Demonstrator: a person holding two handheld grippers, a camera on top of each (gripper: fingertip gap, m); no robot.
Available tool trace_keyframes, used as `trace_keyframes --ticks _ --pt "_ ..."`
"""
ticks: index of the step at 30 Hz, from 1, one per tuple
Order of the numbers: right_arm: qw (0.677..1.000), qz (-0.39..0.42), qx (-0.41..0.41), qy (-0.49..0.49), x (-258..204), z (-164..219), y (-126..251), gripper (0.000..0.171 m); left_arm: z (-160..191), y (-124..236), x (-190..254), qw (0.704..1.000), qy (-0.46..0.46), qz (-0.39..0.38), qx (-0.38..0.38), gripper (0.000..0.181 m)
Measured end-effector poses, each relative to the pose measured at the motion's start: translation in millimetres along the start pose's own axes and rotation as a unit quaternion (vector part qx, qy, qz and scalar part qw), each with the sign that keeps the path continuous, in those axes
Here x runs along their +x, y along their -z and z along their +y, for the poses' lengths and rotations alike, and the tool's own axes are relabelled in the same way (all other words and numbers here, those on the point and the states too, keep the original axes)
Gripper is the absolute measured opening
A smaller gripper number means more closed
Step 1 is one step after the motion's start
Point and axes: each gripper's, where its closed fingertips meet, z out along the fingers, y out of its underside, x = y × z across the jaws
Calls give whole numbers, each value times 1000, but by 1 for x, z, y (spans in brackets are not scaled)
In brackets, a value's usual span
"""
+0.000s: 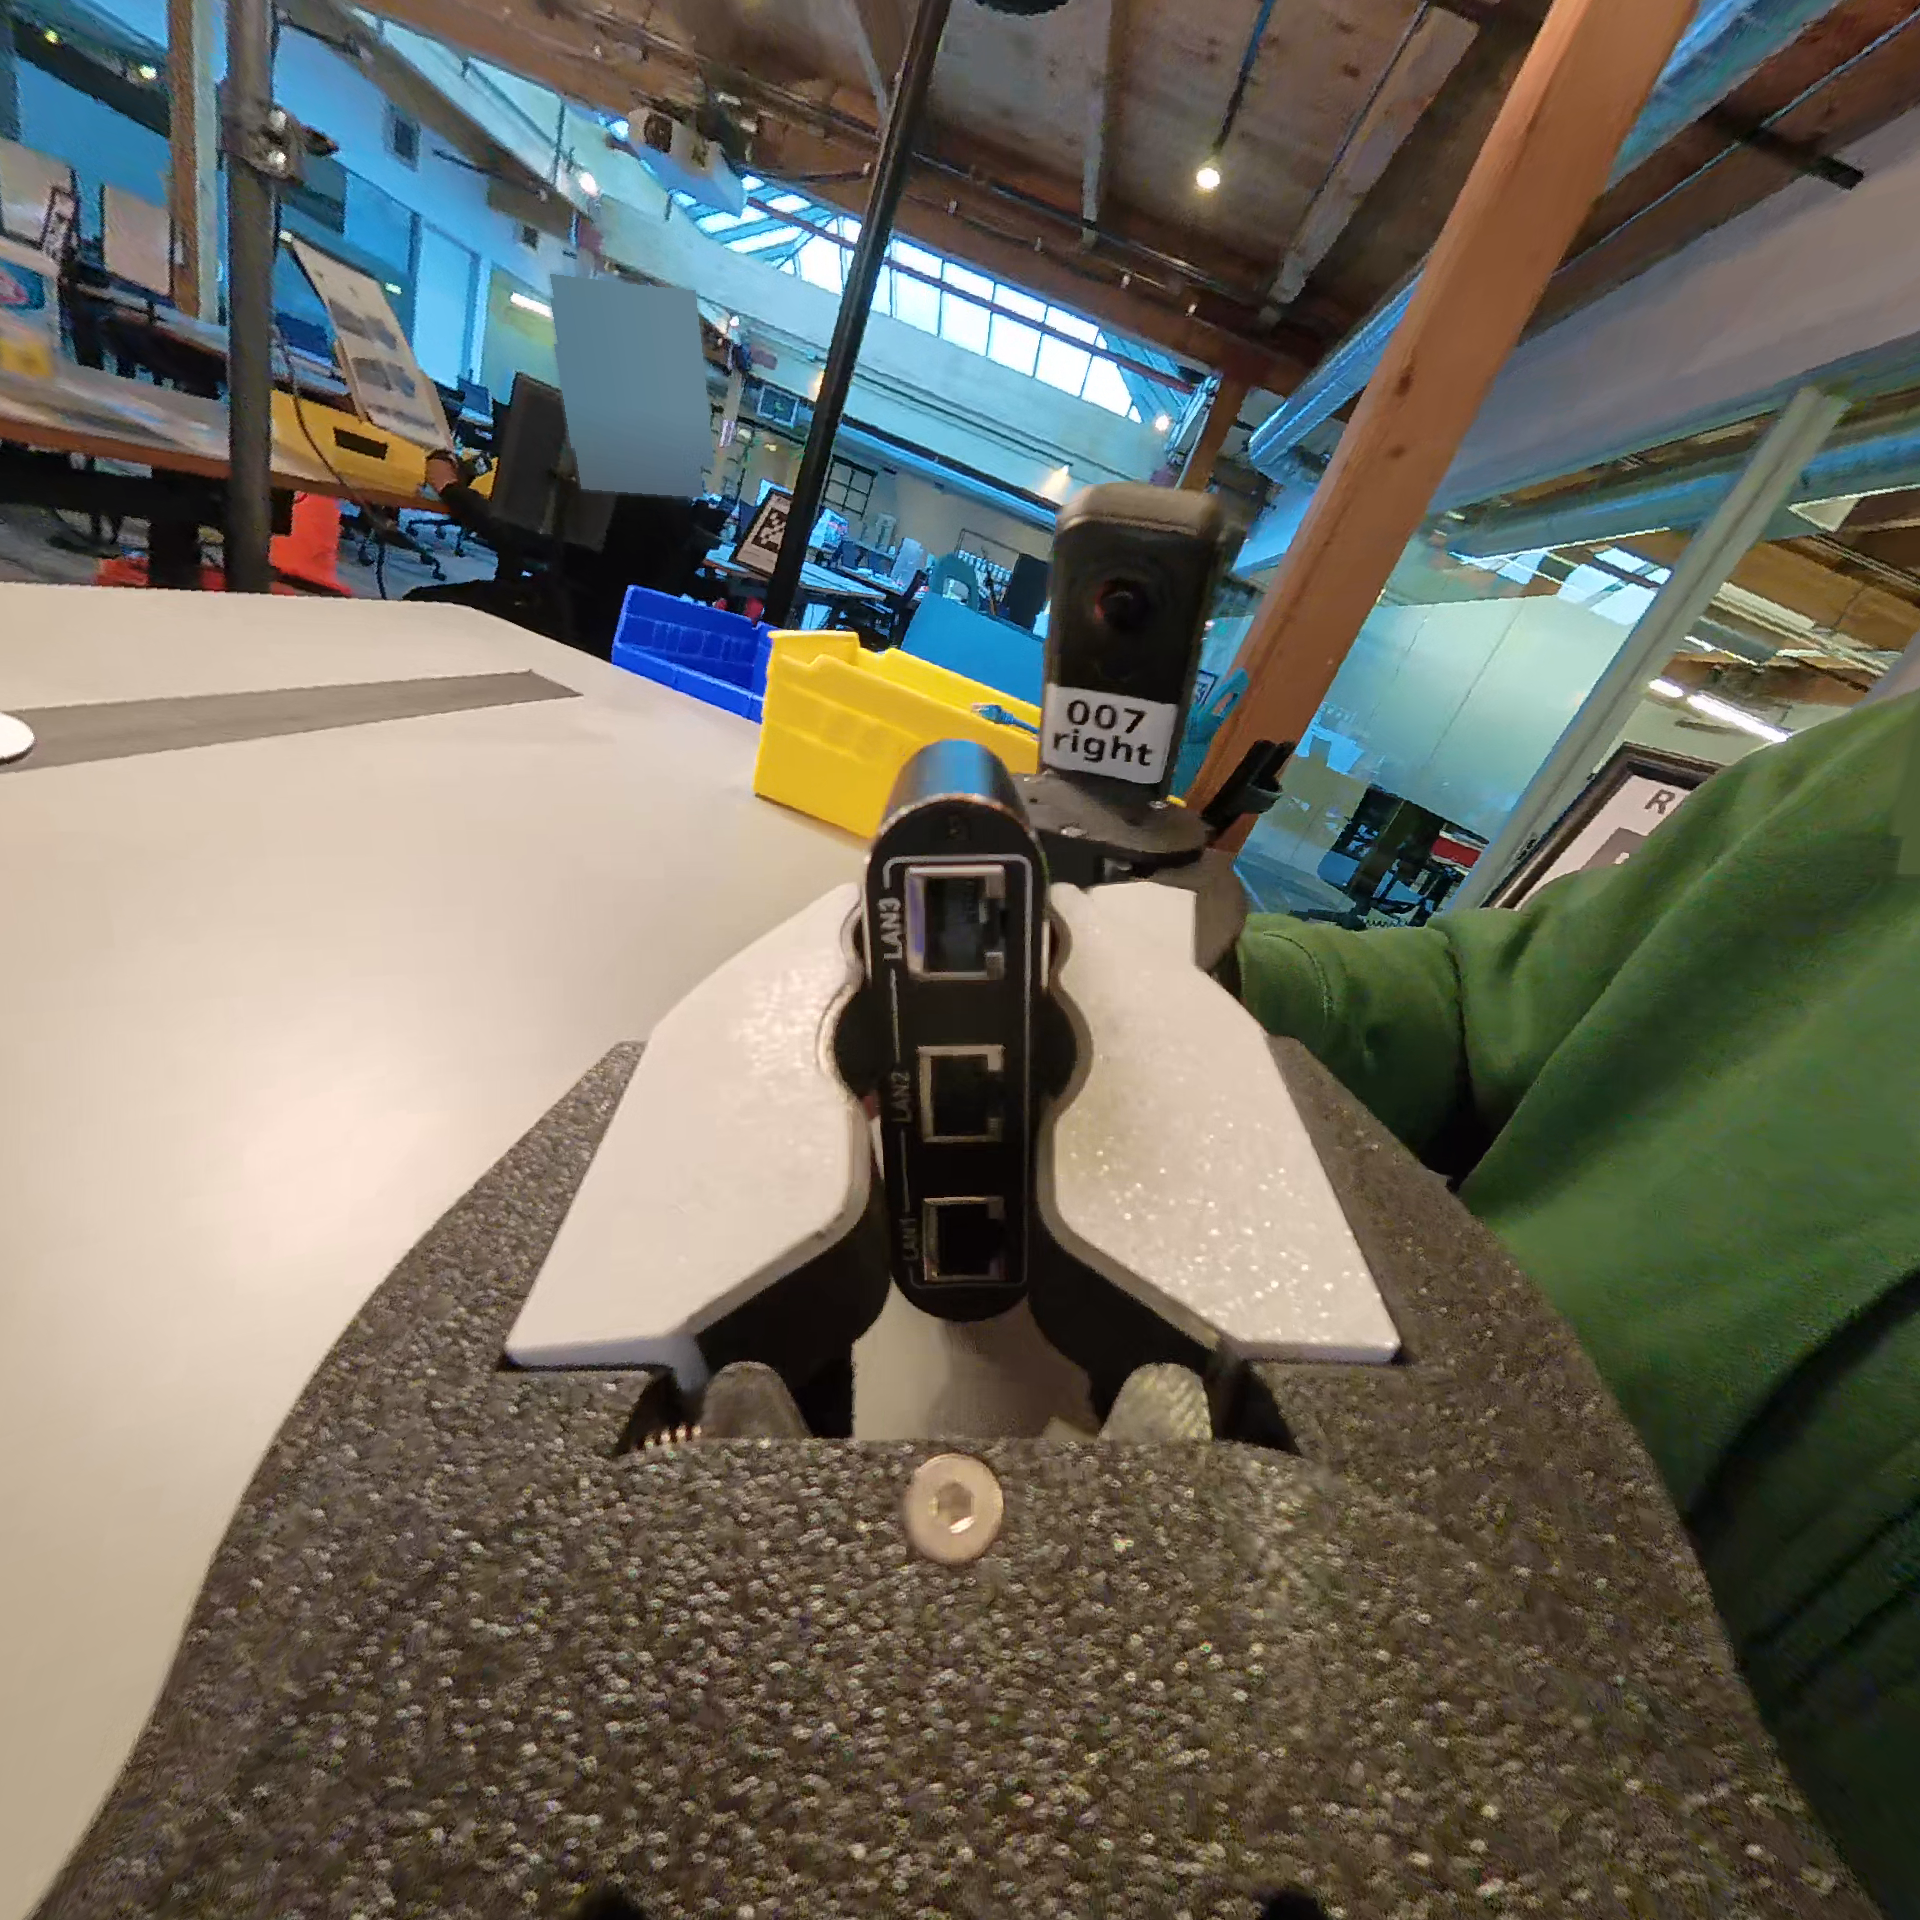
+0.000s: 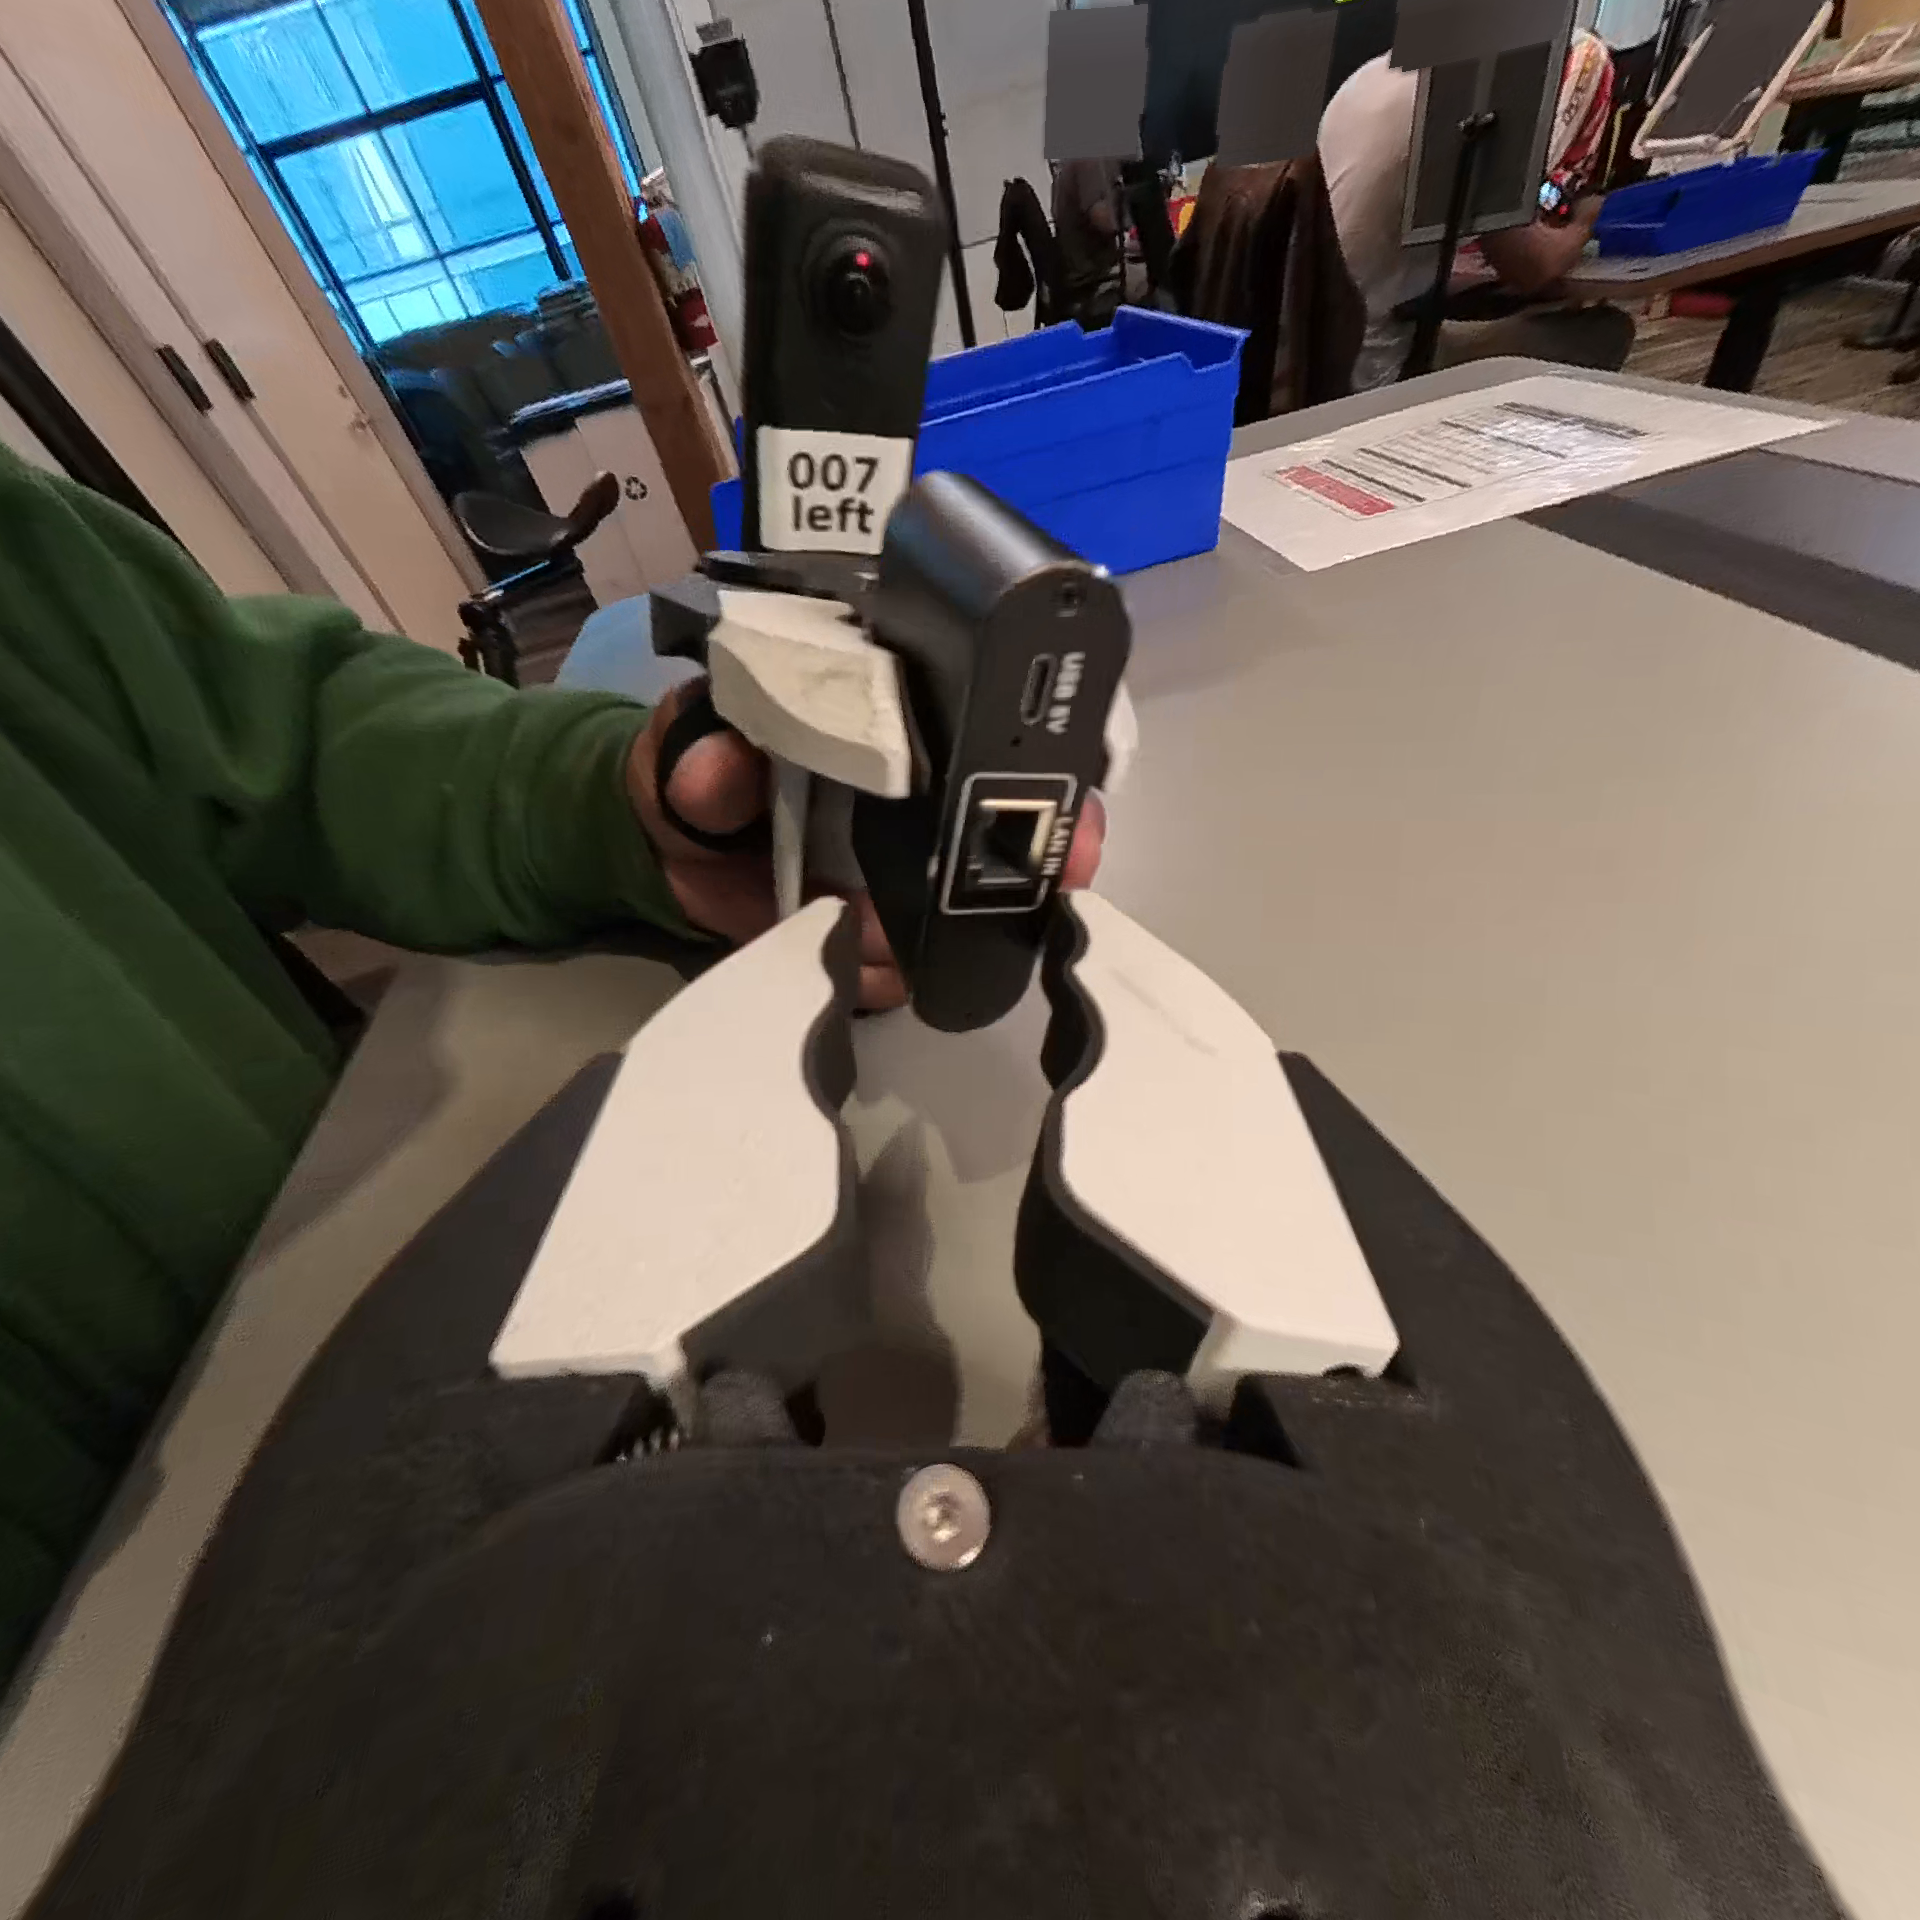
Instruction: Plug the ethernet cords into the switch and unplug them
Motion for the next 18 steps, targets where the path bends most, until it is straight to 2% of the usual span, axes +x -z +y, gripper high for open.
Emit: trace_keyframes --ticks 1,9,14,18 --pt "1000 2 -2 -8 1 1 0 28 -1 0 1 1000 -4 0 2 27" --pt "998 43 -24 42 10 2 21 26 3 2 -8 1000 -4 -20 -23 34" --pt "989 115 -48 81 24 -2 53 25 4 5 -17 999 -3 -43 -31 37" --pt "974 193 -62 98 40 -13 95 24 5 5 -17 998 -7 -48 -38 37"
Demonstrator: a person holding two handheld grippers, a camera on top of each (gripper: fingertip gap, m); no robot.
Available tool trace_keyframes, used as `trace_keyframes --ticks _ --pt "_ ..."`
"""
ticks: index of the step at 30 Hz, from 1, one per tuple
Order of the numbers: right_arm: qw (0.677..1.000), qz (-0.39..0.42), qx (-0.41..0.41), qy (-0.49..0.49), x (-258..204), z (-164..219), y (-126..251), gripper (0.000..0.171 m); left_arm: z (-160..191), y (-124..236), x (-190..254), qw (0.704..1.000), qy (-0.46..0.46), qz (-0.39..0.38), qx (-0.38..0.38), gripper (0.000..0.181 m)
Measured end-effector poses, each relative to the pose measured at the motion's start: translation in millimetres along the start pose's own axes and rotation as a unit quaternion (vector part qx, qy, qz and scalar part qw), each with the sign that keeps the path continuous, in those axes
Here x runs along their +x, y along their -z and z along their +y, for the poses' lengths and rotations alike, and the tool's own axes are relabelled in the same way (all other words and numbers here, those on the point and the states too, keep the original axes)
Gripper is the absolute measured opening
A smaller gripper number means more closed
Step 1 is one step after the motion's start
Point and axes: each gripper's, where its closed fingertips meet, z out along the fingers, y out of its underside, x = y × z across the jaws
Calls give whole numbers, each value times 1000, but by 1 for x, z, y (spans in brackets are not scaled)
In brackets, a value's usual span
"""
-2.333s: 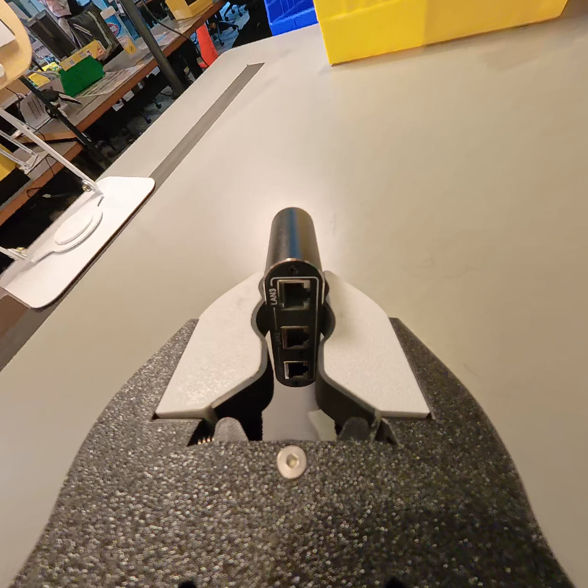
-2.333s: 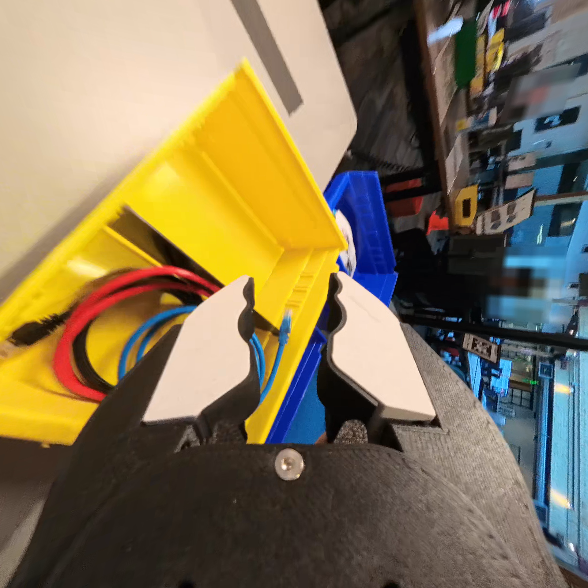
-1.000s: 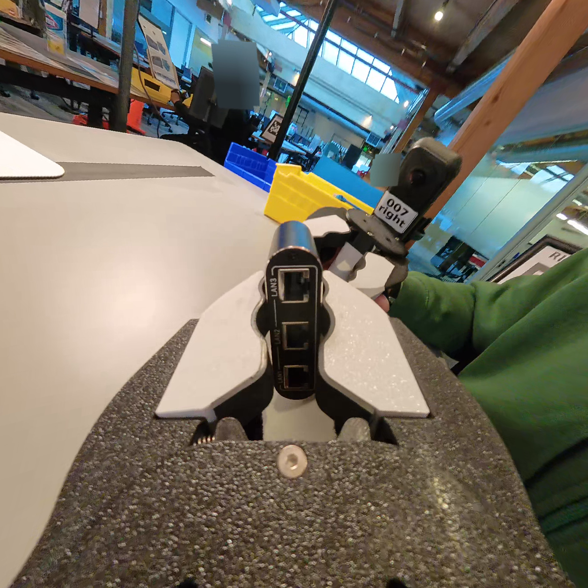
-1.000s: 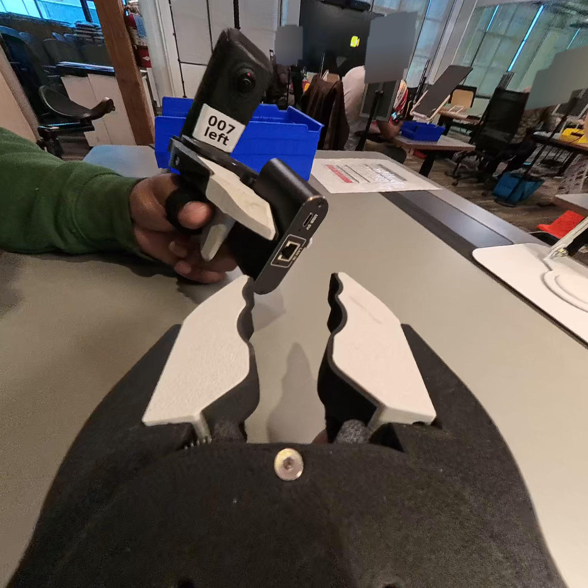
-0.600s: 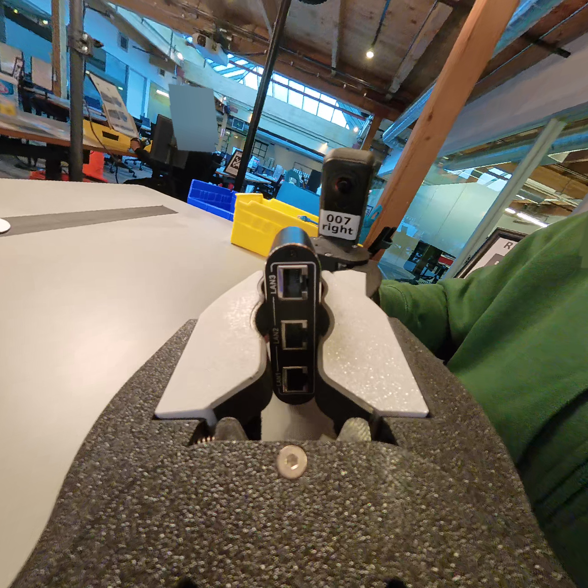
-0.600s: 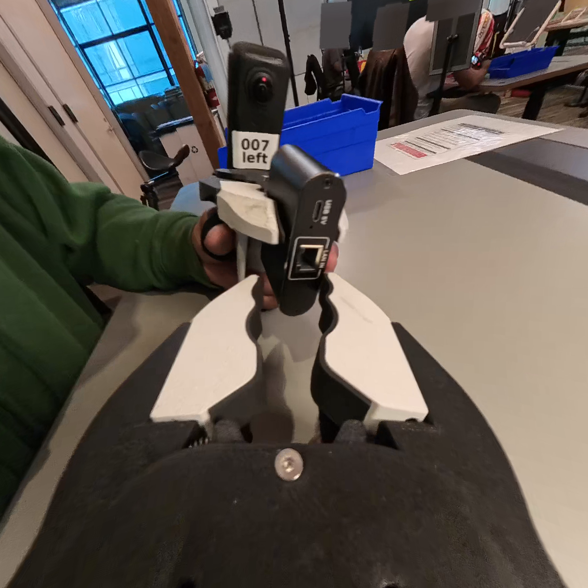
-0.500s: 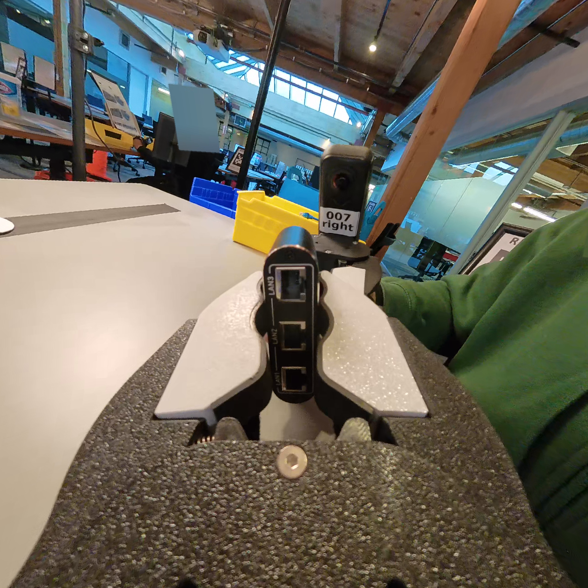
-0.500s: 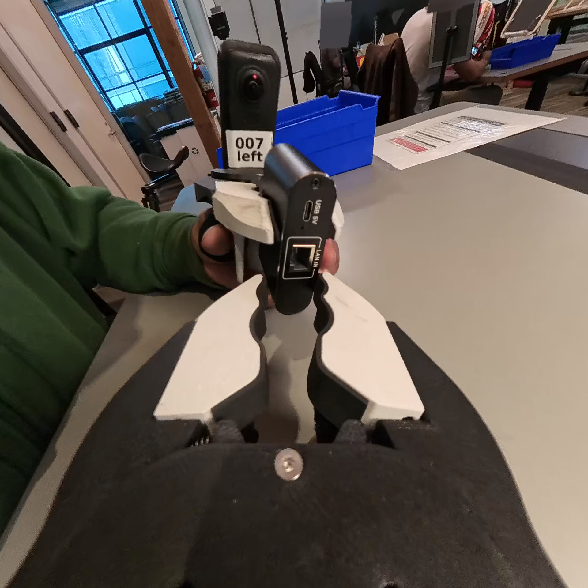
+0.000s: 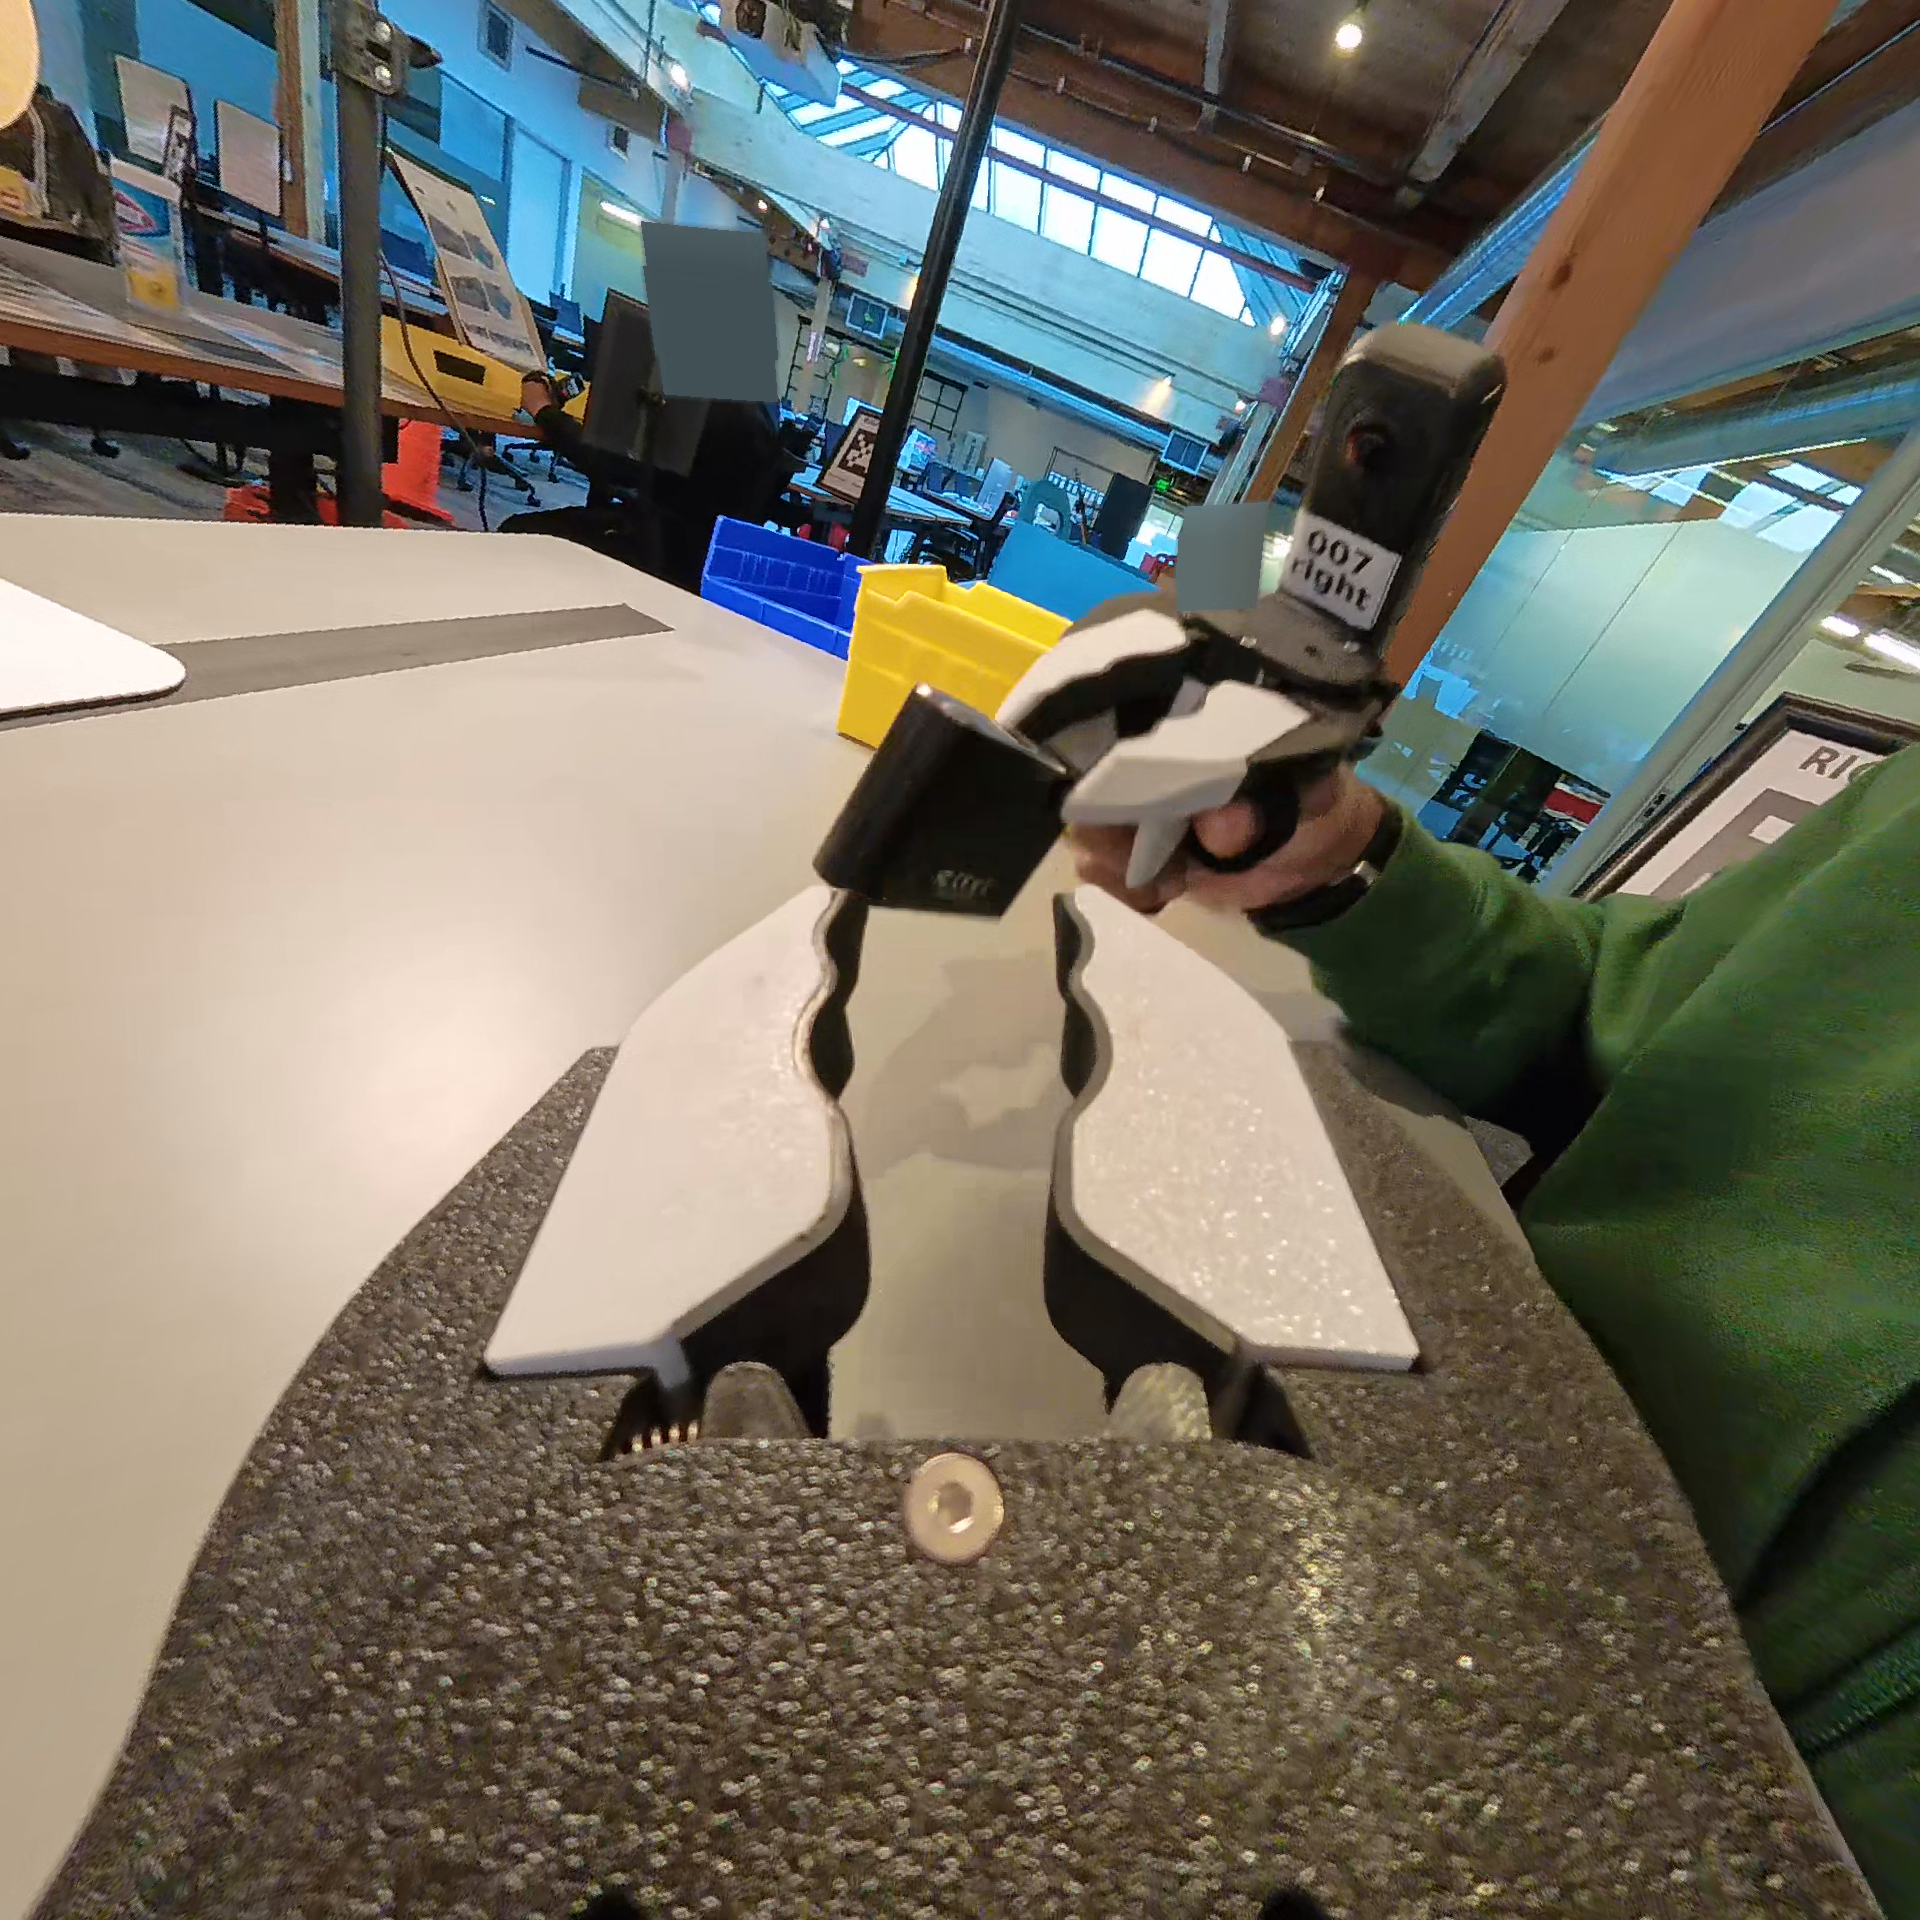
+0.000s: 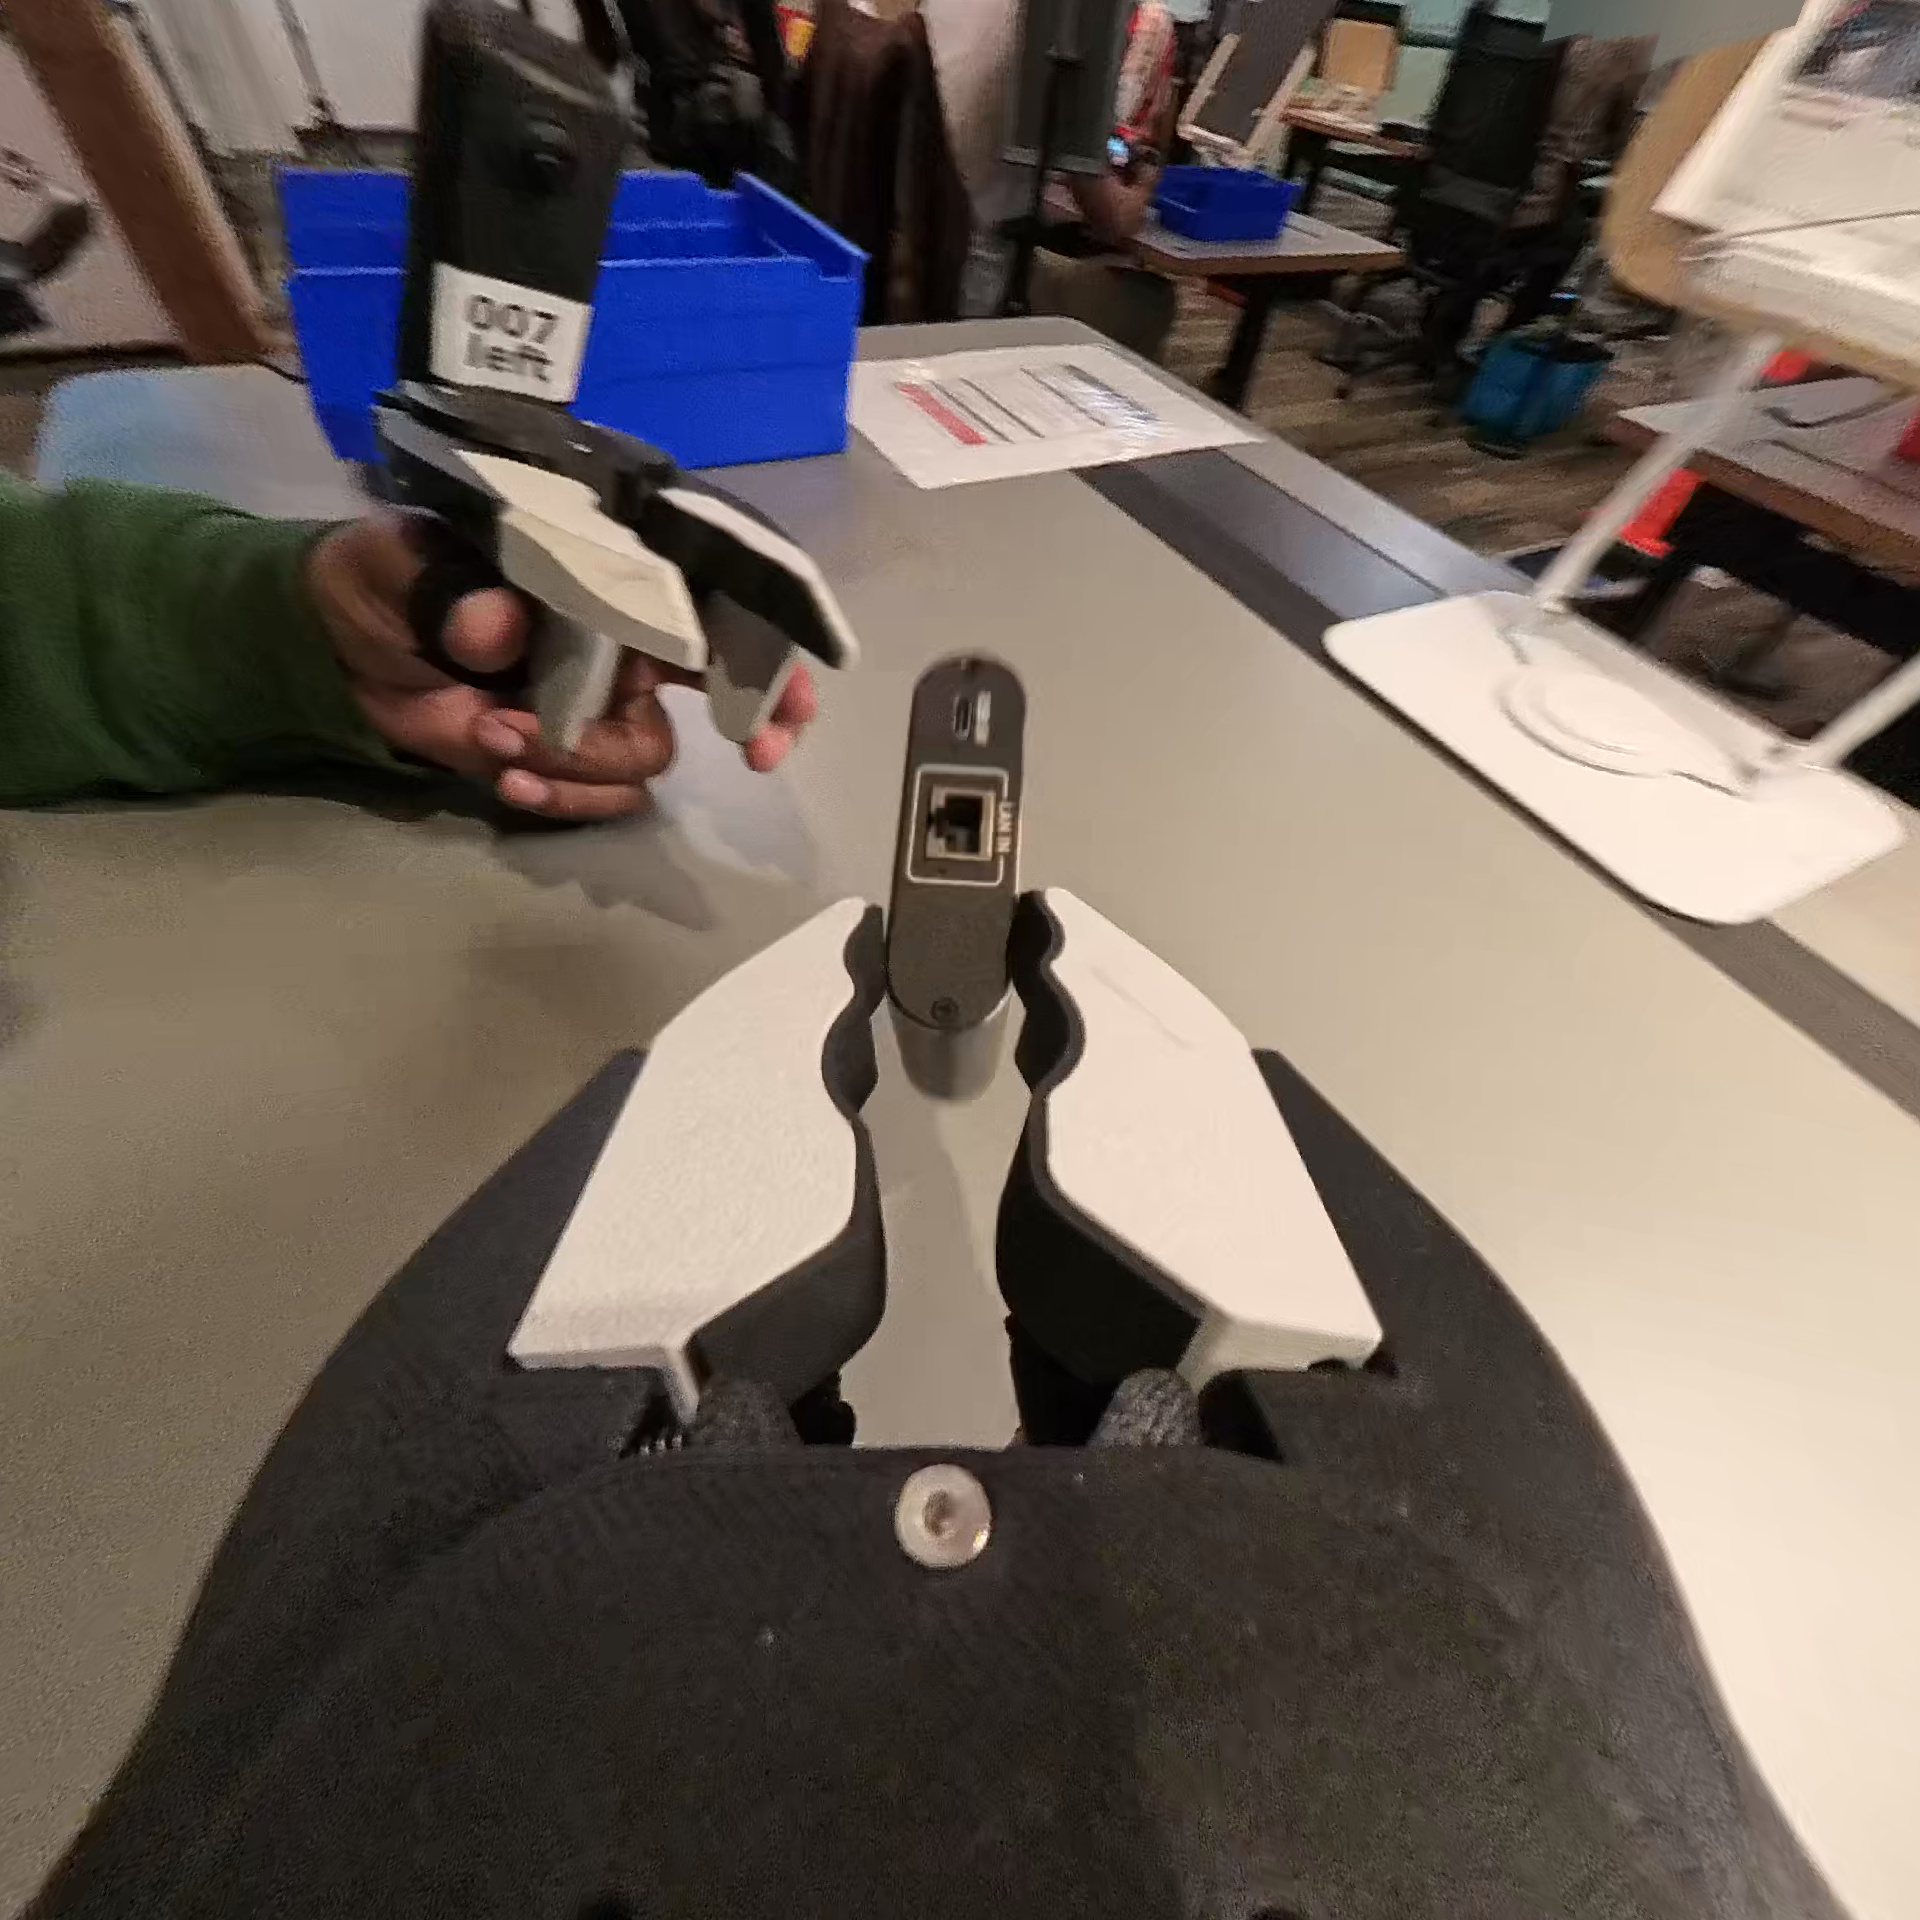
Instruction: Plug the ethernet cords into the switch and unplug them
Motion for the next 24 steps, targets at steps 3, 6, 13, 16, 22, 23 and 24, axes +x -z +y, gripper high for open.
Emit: trace_keyframes --ticks 3,6,13,16,22,23,24 --pt "996 74 -35 18 30 3 37 24 1 -1 1 1000 -4 -1 -4 37" --pt "986 144 -76 44 58 -1 81 24 2 -1 0 1000 -4 -2 -7 36" --pt "918 337 -189 93 159 -12 214 24 1 -1 -2 1000 2 -6 -4 34" --pt "877 387 -280 51 208 30 265 24 2 -2 -1 1000 -5 -8 -8 34" --pt "814 397 -420 -58 255 128 304 25 3 -3 0 1000 -13 -14 -12 33" --pt "806 394 -436 -70 259 140 305 25 3 -2 -1 1000 -13 -15 -12 33" --pt "797 396 -450 -79 263 149 305 24 3 -2 -1 1000 -13 -16 -11 33"
